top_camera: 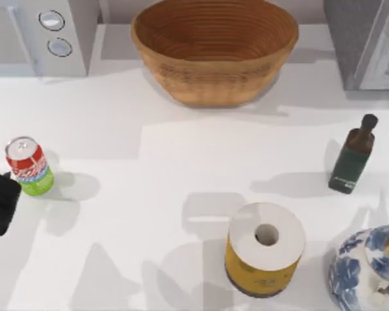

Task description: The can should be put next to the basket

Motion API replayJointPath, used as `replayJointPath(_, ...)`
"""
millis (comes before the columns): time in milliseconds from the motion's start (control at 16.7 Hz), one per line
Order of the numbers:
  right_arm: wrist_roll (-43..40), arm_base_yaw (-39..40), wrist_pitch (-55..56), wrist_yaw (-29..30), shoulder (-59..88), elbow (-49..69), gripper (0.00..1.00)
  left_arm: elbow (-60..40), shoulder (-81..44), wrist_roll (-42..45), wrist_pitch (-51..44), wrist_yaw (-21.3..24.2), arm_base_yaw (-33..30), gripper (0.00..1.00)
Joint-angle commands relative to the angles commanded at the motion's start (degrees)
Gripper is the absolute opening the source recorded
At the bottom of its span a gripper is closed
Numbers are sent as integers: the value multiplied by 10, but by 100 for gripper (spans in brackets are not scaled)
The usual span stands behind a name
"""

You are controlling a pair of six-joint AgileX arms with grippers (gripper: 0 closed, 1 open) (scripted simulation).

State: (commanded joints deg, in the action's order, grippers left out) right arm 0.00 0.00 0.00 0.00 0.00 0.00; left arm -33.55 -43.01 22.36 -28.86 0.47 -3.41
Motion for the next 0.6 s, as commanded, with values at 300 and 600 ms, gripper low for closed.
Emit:
replayJointPath(300, 0, 0, 0, 0, 0, 0, 100, -222, -269, 97, -169, 1, -12, 100)
replayJointPath(600, 0, 0, 0, 0, 0, 0, 100, -425, -513, 160, -315, -1, -17, 100)
